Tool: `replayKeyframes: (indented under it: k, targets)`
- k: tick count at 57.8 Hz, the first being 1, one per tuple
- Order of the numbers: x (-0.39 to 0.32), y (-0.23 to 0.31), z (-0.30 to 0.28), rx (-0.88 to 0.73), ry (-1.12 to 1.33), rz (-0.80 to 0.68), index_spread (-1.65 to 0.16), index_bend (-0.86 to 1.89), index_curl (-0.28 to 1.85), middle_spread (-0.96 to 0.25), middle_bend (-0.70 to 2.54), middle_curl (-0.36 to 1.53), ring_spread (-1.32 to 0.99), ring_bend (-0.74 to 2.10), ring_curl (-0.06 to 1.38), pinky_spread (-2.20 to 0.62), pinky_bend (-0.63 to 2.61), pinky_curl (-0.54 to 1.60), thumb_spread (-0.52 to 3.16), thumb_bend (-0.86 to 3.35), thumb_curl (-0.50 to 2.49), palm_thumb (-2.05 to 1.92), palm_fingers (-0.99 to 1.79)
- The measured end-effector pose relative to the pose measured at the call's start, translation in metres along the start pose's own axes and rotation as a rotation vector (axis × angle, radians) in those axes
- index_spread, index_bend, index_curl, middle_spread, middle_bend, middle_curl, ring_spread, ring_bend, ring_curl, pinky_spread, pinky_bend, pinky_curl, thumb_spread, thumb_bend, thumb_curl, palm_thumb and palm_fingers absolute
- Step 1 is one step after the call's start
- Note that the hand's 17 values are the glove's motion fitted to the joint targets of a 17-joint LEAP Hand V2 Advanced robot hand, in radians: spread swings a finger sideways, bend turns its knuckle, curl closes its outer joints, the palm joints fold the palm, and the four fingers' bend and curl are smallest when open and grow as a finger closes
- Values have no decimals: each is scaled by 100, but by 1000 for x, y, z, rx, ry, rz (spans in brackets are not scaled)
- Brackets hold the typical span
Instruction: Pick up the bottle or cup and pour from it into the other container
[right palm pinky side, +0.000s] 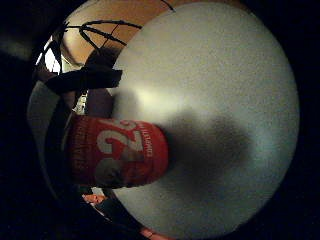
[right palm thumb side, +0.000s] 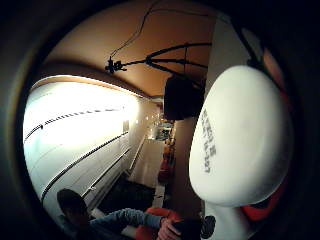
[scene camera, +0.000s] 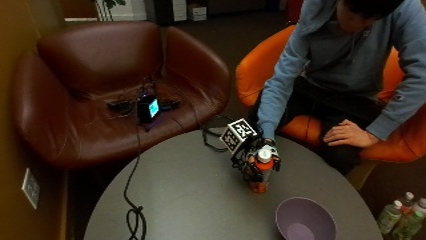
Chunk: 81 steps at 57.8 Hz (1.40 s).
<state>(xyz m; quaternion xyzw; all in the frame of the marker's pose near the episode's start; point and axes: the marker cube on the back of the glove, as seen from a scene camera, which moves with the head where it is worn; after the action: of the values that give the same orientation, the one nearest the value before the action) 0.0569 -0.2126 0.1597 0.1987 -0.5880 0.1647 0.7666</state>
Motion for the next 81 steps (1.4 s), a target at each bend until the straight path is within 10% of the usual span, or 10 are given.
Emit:
replayKeyframes:
  k: [25,61,81]
  targets:
    - [-22,-5,5,-159,310,-58,-18,12,32,-9,36,50,-18,50,43,-26,43,36,20,-4,72,100,116]
    - [-119,-60,73,-551,1783,-140,-19,12,34,-10,36,51,-19,51,45,-29,43,37,16,-4,73,98,118]
    - [-132,-51,121,-602,2172,-199,-19,12,35,-11,36,51,-21,50,45,-30,45,38,17,-4,73,95,119]
